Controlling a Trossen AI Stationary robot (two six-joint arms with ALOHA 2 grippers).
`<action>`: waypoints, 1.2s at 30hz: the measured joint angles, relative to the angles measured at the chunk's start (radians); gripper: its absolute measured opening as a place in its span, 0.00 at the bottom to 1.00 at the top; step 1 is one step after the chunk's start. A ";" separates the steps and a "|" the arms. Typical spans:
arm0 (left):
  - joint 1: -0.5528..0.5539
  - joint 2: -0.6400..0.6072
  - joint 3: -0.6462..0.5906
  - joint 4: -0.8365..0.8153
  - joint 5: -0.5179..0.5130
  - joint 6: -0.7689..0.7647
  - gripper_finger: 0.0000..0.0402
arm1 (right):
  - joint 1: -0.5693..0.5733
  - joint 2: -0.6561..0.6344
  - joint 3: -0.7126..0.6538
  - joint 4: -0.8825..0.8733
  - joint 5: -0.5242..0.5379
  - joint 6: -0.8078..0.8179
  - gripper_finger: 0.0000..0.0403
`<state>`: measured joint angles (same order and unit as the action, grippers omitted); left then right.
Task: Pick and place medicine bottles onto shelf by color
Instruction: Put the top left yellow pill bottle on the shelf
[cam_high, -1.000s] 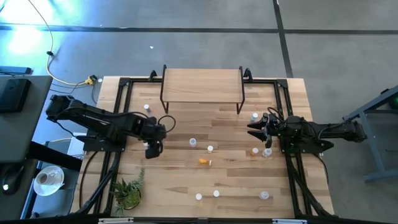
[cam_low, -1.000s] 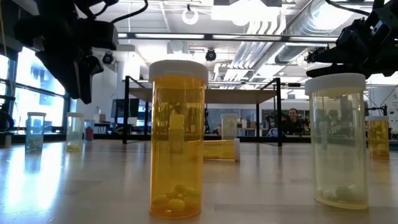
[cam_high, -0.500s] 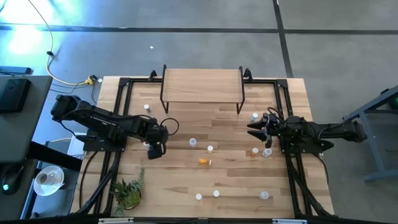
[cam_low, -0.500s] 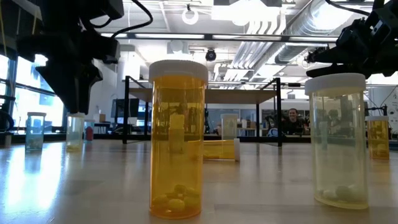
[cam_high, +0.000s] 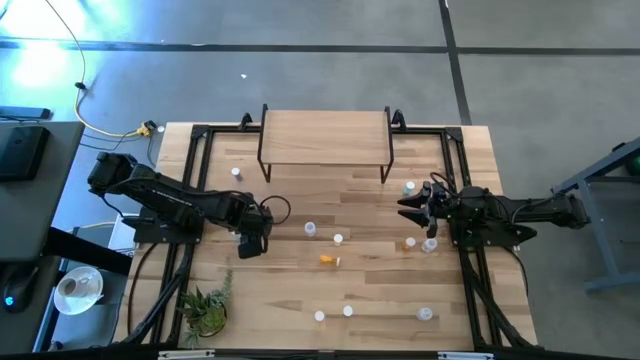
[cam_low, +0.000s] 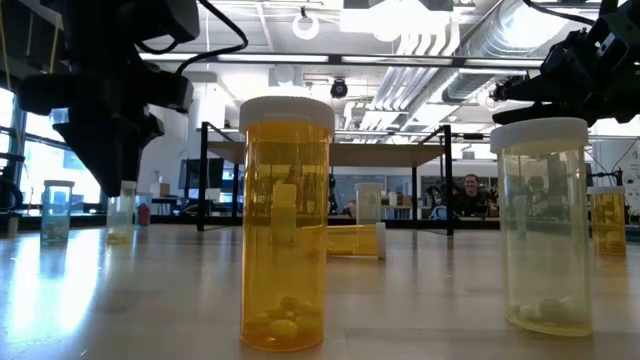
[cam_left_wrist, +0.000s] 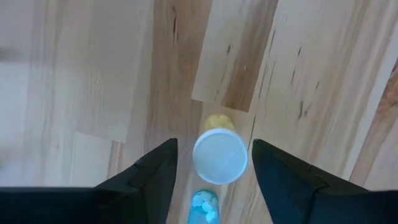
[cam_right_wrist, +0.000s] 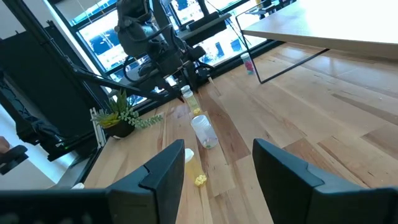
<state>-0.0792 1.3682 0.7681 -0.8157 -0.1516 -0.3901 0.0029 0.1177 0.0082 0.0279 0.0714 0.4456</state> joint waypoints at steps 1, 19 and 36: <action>-0.001 0.000 0.000 0.000 0.000 0.000 0.45 | 0.000 0.000 0.000 0.000 0.000 0.000 0.45; -0.001 0.000 0.000 0.000 -0.002 0.007 0.28 | 0.000 0.000 0.000 0.000 0.000 0.000 0.45; 0.098 0.000 0.210 -0.042 0.012 0.159 0.28 | 0.000 0.000 0.000 0.000 0.000 0.000 0.45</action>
<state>0.0187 1.3682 0.9784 -0.8573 -0.1394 -0.2311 0.0025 0.1173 0.0082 0.0280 0.0715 0.4454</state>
